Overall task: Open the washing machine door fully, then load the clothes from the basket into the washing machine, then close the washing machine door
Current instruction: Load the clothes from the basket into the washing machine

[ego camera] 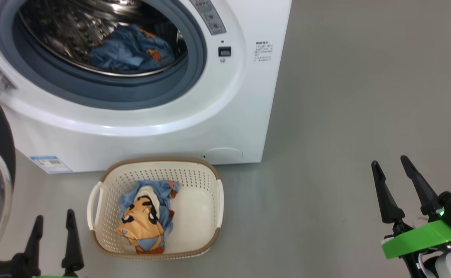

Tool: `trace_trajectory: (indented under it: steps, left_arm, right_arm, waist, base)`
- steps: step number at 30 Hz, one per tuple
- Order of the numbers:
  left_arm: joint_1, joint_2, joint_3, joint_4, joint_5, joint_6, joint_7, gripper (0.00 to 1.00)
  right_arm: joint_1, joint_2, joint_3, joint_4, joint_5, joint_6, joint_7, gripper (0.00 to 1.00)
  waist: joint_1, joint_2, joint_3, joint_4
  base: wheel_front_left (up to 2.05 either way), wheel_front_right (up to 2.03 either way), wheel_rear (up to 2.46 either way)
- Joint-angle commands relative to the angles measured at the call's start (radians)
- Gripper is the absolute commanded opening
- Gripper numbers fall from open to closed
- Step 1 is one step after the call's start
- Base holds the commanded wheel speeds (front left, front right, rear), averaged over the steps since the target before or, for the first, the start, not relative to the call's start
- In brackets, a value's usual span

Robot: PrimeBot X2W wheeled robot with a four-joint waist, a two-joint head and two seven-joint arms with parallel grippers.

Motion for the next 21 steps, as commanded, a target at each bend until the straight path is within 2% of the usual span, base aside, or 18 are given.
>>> trace_trajectory:
  steps: [1,21]
  left_arm:
    - [-0.041,0.015,0.023,-0.006,-0.012,0.001,-0.005,1.00]
    - [-0.314,0.077,-0.126,0.355,-0.110,0.001,-0.005,1.00]
  right_arm:
    - [-0.030,-0.018,0.014,-0.028,0.002,0.006,-0.008,1.00]
    - [-0.184,0.015,0.048,-0.041,-0.001,0.006,-0.008,1.00]
  waist:
    - [-0.0001,0.0000,0.031,-0.007]
    - [-0.0001,0.0000,0.264,-0.053]
  base:
    - [0.00,0.00,0.00]
    - [0.00,0.00,0.00]
